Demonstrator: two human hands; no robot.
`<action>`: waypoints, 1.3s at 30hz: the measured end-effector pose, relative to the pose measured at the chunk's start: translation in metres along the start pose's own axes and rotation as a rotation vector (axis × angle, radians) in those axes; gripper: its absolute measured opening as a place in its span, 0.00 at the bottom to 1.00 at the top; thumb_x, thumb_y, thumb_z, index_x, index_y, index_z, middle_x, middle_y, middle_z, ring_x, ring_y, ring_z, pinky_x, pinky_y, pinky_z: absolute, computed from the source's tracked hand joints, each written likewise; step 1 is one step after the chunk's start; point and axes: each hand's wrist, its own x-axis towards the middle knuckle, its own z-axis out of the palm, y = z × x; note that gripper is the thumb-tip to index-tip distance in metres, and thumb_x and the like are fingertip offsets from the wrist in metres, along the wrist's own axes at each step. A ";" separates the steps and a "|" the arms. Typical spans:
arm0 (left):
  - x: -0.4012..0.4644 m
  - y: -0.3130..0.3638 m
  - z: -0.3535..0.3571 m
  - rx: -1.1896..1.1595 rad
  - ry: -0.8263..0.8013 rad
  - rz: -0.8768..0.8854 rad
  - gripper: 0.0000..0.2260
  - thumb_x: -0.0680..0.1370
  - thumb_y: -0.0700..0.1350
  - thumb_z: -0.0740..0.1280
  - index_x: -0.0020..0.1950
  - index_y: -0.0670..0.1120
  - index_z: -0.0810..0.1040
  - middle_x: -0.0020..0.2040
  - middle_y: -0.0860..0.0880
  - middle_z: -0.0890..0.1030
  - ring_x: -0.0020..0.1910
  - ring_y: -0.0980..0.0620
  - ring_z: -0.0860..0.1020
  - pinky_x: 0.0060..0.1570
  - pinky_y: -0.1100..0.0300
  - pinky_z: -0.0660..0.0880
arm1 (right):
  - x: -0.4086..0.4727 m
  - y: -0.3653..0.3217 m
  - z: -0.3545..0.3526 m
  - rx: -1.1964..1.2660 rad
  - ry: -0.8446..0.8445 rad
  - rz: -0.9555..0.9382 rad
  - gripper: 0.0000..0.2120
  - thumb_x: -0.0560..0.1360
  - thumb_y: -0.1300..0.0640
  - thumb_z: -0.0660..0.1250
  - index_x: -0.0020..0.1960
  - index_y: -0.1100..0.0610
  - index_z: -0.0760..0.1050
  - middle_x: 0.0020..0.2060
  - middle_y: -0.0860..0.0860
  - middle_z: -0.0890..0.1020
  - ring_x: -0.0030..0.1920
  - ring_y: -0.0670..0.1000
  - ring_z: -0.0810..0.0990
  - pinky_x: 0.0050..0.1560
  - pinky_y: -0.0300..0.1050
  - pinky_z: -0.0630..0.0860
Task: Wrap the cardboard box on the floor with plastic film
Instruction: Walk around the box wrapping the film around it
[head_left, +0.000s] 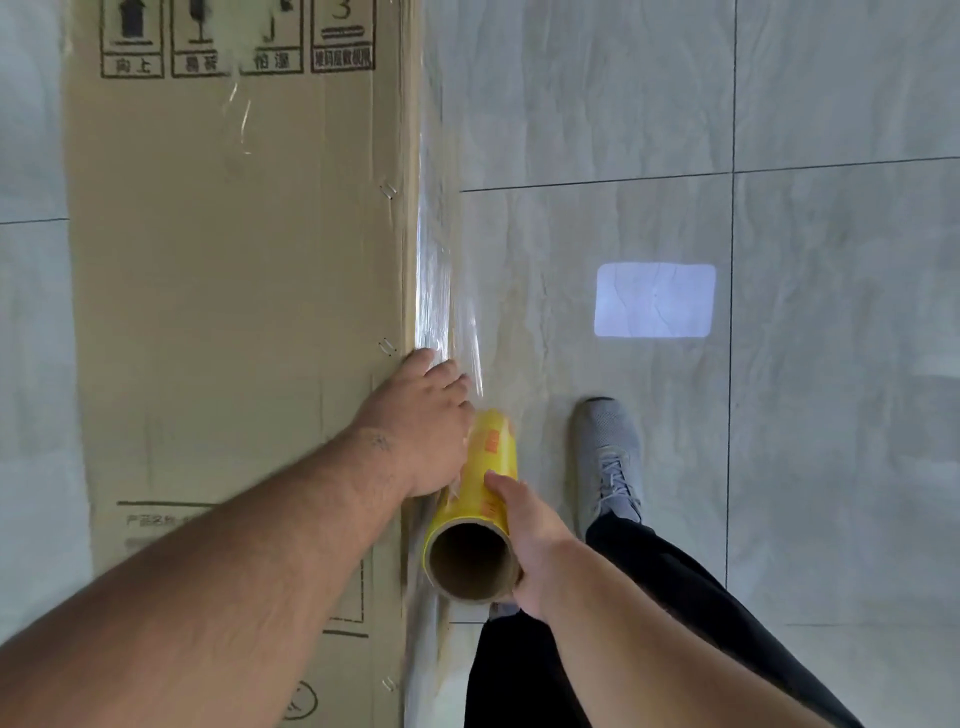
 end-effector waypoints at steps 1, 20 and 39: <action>-0.001 0.002 0.000 -0.003 0.004 -0.001 0.24 0.84 0.55 0.52 0.77 0.49 0.72 0.81 0.47 0.66 0.81 0.44 0.58 0.79 0.41 0.47 | 0.002 0.001 -0.005 -0.064 0.030 -0.006 0.25 0.78 0.38 0.72 0.71 0.48 0.76 0.55 0.60 0.87 0.52 0.61 0.89 0.56 0.64 0.87; -0.117 0.141 0.070 -1.128 0.343 -0.527 0.42 0.75 0.71 0.51 0.86 0.53 0.54 0.85 0.55 0.51 0.82 0.57 0.55 0.77 0.63 0.49 | 0.004 -0.001 0.027 -0.600 0.104 -0.198 0.32 0.80 0.32 0.59 0.73 0.53 0.78 0.64 0.57 0.83 0.61 0.60 0.82 0.67 0.55 0.77; -0.044 0.196 0.047 -1.117 0.601 -1.247 0.28 0.75 0.63 0.64 0.68 0.45 0.76 0.73 0.45 0.75 0.70 0.40 0.71 0.69 0.41 0.64 | -0.075 -0.114 0.010 -1.962 0.055 -1.256 0.20 0.83 0.47 0.68 0.73 0.49 0.76 0.67 0.47 0.79 0.61 0.50 0.82 0.64 0.50 0.79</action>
